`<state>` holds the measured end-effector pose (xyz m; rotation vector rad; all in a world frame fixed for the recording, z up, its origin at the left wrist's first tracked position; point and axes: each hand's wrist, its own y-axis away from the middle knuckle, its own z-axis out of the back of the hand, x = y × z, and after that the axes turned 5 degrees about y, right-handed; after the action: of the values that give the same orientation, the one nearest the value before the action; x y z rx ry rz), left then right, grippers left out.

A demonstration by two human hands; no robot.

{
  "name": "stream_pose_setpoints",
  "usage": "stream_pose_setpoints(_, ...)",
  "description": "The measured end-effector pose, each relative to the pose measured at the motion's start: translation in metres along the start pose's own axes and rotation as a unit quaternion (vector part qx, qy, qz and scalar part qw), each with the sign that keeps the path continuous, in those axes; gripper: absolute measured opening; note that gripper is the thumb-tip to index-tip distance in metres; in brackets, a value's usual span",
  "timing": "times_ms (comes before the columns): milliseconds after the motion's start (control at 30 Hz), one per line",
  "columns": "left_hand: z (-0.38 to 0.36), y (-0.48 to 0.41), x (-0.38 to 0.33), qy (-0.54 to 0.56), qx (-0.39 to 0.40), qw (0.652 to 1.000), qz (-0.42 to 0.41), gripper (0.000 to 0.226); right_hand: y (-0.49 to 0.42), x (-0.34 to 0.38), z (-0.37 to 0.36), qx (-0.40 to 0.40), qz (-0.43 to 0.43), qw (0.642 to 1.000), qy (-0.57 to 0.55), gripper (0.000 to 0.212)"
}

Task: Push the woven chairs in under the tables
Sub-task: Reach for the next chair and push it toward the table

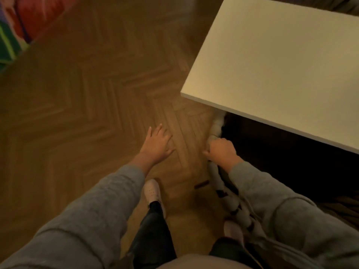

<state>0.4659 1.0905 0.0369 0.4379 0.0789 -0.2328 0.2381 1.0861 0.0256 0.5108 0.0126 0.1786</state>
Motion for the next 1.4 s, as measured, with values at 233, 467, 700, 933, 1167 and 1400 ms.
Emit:
stream_pose_setpoints(233,0.065,-0.047,0.146,-0.029,0.034,0.999,0.009,0.06,-0.085,0.092,0.064,-0.026,-0.066,0.997,0.039,0.024)
stream_pose_setpoints(467,0.123,-0.122,0.223,-0.053,0.056,0.997,-0.008,0.06,-0.177,0.164,0.118,0.016,-0.054,0.996,-0.071,0.076)
stream_pose_setpoints(700,0.19,-0.259,0.257,-0.091,0.055,0.993,-0.049,0.061,-0.303,0.154,0.184,-0.018,-0.085,0.99,-0.109,0.084)
stream_pose_setpoints(933,0.273,-0.418,0.258,-0.137,0.067,0.985,-0.084,0.062,-0.425,0.096,0.254,-0.043,-0.137,0.984,-0.11,0.087)
stream_pose_setpoints(1167,0.353,-0.586,0.225,-0.182,0.085,0.967,-0.158,0.065,-0.528,0.013,0.332,-0.072,-0.222,0.958,-0.165,0.089)
stream_pose_setpoints(1400,0.419,-0.772,0.172,-0.234,0.088,0.935,-0.252,0.068,-0.641,-0.084,0.39,-0.124,-0.304,0.909,-0.256,0.091)
